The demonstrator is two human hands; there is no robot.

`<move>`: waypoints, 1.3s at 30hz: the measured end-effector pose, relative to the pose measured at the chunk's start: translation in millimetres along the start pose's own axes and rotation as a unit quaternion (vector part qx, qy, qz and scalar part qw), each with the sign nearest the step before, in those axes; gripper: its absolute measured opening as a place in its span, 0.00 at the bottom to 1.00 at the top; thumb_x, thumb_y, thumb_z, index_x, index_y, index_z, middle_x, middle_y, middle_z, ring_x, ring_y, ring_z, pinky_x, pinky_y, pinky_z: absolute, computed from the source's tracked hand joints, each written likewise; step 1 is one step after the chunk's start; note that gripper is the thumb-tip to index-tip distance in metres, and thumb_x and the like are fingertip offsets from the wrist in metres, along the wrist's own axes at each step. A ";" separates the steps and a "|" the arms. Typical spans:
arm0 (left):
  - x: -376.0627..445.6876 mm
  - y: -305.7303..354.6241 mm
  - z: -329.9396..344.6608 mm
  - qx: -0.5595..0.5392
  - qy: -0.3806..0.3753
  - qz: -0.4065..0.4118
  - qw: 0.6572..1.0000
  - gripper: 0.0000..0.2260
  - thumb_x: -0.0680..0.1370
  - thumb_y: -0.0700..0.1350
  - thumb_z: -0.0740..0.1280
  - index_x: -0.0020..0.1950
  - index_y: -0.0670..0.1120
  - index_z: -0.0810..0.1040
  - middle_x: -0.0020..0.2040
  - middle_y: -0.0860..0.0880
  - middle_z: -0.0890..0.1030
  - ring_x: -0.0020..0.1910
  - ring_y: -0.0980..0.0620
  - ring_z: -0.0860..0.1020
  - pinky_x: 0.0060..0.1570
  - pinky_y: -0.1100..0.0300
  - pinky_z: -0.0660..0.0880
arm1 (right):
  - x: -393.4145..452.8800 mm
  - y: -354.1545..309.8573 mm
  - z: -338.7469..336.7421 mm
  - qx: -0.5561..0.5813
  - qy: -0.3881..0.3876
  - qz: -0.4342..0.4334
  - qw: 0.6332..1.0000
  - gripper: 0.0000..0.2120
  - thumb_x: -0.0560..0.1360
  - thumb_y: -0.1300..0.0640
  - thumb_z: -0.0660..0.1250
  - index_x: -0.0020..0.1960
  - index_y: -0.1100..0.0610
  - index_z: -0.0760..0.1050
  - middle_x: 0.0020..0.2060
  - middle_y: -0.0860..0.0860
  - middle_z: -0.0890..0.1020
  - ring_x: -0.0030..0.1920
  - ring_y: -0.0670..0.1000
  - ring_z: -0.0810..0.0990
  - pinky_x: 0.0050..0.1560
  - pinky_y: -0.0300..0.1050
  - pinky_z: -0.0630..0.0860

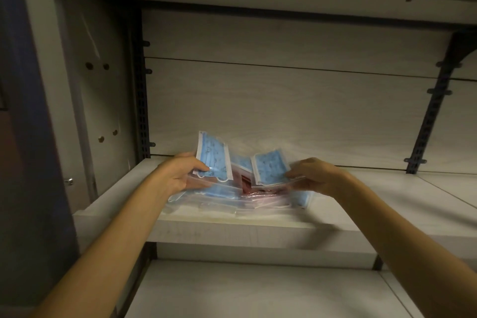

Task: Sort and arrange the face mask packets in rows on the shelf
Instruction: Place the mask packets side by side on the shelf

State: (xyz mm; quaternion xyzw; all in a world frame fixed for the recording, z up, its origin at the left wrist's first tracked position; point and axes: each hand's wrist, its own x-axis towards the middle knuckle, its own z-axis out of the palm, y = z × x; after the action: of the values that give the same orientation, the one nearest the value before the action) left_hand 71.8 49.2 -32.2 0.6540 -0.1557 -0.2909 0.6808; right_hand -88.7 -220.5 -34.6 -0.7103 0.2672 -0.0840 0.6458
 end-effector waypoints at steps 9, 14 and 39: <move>-27.8 -12.2 40.3 -0.039 -0.039 0.035 0.998 0.12 0.77 0.26 0.64 0.54 0.40 0.78 0.50 0.42 0.83 0.51 0.44 0.83 0.53 0.47 0.81 | -87.8 34.8 -30.4 0.097 0.034 -0.117 0.988 0.12 0.79 0.71 0.63 0.61 0.68 0.76 0.54 0.64 0.82 0.47 0.58 0.84 0.43 0.44 0.84; -50.4 -33.1 79.9 -0.029 -0.068 0.066 0.995 0.14 0.76 0.29 0.66 0.59 0.40 0.79 0.55 0.41 0.84 0.53 0.43 0.84 0.48 0.49 0.83 | -132.2 72.5 -70.9 0.133 0.069 -0.136 0.979 0.13 0.77 0.68 0.66 0.61 0.66 0.77 0.54 0.64 0.83 0.47 0.57 0.85 0.40 0.43 0.84; -193.9 -162.2 479.1 0.006 -0.167 0.111 0.980 0.16 0.75 0.33 0.68 0.59 0.48 0.78 0.48 0.50 0.85 0.44 0.50 0.85 0.31 0.53 0.80 | -375.4 241.5 -389.0 0.119 0.175 -0.143 0.967 0.27 0.68 0.62 0.73 0.66 0.51 0.74 0.51 0.63 0.84 0.47 0.61 0.84 0.42 0.52 0.83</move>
State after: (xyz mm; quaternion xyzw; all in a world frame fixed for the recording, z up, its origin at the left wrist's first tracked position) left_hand -395.0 -213.7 -112.6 0.5791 -0.3404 -0.3173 0.6694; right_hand -651.3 -382.4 -123.2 -0.6329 0.2599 -0.3302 0.6503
